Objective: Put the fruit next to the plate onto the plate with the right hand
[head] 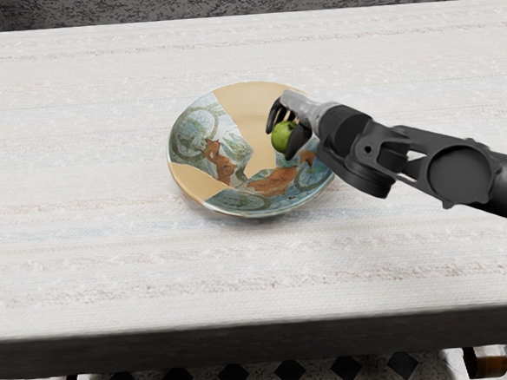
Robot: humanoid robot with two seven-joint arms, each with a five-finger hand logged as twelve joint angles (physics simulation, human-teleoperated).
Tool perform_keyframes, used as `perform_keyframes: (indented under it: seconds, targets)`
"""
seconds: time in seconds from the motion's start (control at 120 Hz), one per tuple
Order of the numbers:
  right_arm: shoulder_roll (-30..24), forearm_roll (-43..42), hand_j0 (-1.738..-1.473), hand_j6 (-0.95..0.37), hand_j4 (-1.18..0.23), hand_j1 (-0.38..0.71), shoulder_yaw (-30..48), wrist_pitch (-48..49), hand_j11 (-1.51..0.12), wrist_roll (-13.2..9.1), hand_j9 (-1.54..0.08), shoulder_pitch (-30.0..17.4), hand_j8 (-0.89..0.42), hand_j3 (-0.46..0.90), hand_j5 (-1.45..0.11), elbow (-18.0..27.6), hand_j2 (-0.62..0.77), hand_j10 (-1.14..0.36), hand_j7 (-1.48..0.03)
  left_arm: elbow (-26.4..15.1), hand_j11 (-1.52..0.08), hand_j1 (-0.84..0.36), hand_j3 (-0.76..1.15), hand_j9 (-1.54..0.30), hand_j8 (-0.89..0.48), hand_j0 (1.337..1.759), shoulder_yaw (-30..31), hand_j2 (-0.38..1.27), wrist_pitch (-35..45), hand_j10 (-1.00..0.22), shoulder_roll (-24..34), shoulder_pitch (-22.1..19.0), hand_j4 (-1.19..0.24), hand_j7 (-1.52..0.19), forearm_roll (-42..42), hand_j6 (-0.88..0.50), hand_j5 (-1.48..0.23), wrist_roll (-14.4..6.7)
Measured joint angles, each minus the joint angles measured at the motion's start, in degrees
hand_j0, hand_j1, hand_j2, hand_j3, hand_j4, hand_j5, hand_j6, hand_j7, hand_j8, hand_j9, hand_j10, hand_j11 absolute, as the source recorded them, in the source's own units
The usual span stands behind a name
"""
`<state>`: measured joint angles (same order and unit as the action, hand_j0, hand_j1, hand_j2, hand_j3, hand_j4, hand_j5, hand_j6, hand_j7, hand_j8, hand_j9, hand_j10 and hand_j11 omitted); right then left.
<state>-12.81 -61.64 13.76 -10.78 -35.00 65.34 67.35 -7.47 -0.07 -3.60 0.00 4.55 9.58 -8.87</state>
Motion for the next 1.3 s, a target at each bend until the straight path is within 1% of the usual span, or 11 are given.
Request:
perform_keyframes:
  seconds: [0.125,0.283,0.333,0.425,0.533,0.7,0.858,0.95,1.05,1.217,1.3]
  targets:
    - [2.13,-0.68,-1.653,-0.43,-0.69,0.33,-0.32,0.09,-1.01,0.0,-1.01,-0.27,-0.3,0.0,-1.05,-2.78,0.36,-0.49,-0.96,0.0,-0.03,0.32,0.0,-0.03,-0.02,1.658,0.01,0.0,0.0,-0.02,0.0,0.02,-0.02,-0.03,0.0,-0.02,-0.03,0.0]
    - [2.85,-0.95,-1.654,-0.45,-0.67,0.31,-0.41,0.13,-0.98,0.0,-0.98,-0.48,-0.32,0.0,-1.01,-3.85,0.34,-0.51,-0.93,0.0,-0.03,0.32,0.0,-0.03,-0.02,1.658,0.02,0.0,0.0,-0.02,0.0,0.02,-0.02,-0.03,0.0,-0.02,-0.03,0.0]
    - [2.93,-1.05,-1.655,-0.47,-0.63,0.28,-0.41,0.0,-0.9,0.0,-0.9,-0.48,-0.35,0.0,-0.93,-3.99,0.28,-0.53,-0.87,0.0,-0.03,0.32,0.0,-0.03,-0.02,1.658,0.02,0.0,0.0,-0.02,0.0,0.01,-0.02,-0.03,0.0,-0.02,-0.03,0.0]
    - [3.0,-1.18,-1.656,-0.41,-0.52,0.19,-0.41,-0.23,-0.73,0.0,-0.73,-0.38,-0.34,0.0,-0.75,-4.14,0.15,-0.46,-0.71,0.0,-0.03,0.32,0.0,-0.03,-0.02,1.658,-0.01,0.0,0.0,-0.02,0.0,0.02,-0.02,-0.03,0.0,-0.02,-0.03,0.0]
    - [3.03,-1.19,-1.657,-0.36,-0.42,0.11,-0.37,-0.26,-0.58,0.0,-0.58,0.01,-0.32,0.0,-0.59,-4.16,0.07,-0.38,-0.56,0.0,-0.03,0.32,0.0,-0.03,-0.02,1.658,0.0,0.0,0.0,-0.02,0.0,0.02,-0.02,-0.03,0.0,-0.02,-0.03,0.0]
    - [2.97,-1.07,-1.657,-0.29,-0.32,0.01,-0.32,-0.21,-0.43,0.0,-0.43,0.25,-0.27,0.0,-0.43,-4.15,0.0,-0.3,-0.42,0.0,-0.03,0.32,0.0,-0.03,-0.02,1.658,0.0,0.0,0.0,-0.02,0.0,0.02,-0.02,-0.03,0.0,-0.02,-0.03,0.0]
    - [2.33,-0.14,-1.658,-0.18,-0.19,-0.14,0.41,-0.04,-0.25,0.0,-0.25,0.13,-0.17,0.0,-0.25,-3.71,0.0,-0.18,-0.25,0.0,-0.03,0.32,0.0,-0.03,-0.02,1.658,0.0,0.0,0.0,-0.02,0.0,0.02,-0.02,-0.03,0.0,-0.02,-0.03,0.0]
    - [-0.62,2.68,-1.658,-0.11,-0.12,-0.21,0.93,0.49,-0.16,0.0,-0.16,-0.19,-0.11,0.0,-0.16,-0.96,0.0,-0.12,-0.16,0.0,-0.03,0.32,0.0,-0.03,-0.02,1.658,0.0,0.0,0.0,-0.02,0.0,0.02,-0.02,-0.03,0.0,-0.02,-0.03,0.0]
    - [-4.31,5.46,-1.658,-0.07,-0.07,-0.27,1.69,1.07,-0.1,0.0,-0.1,-0.64,-0.07,0.0,-0.1,2.62,0.0,-0.07,-0.1,0.0,-0.03,0.32,0.0,-0.03,-0.02,1.658,0.01,0.0,0.0,-0.02,0.0,0.02,-0.02,-0.03,0.0,-0.02,-0.03,0.0]
    - [-14.45,10.43,-1.658,-0.03,-0.03,-0.31,2.59,1.39,-0.04,0.0,-0.04,-2.22,-0.03,0.0,-0.04,12.05,0.0,-0.03,-0.04,0.0,-0.03,0.32,0.0,-0.03,-0.02,1.658,0.0,0.0,0.0,-0.02,0.0,0.02,-0.02,-0.03,0.0,-0.02,-0.03,0.0]
    - [-18.87,13.44,-1.658,-0.02,-0.02,-0.33,2.74,2.77,-0.03,0.0,-0.03,-2.7,-0.02,0.0,-0.03,14.97,0.0,-0.02,-0.03,0.0,-0.03,0.32,0.0,-0.03,-0.02,1.658,0.0,0.0,0.0,-0.02,0.0,0.02,-0.02,-0.03,0.0,-0.02,-0.03,0.0]
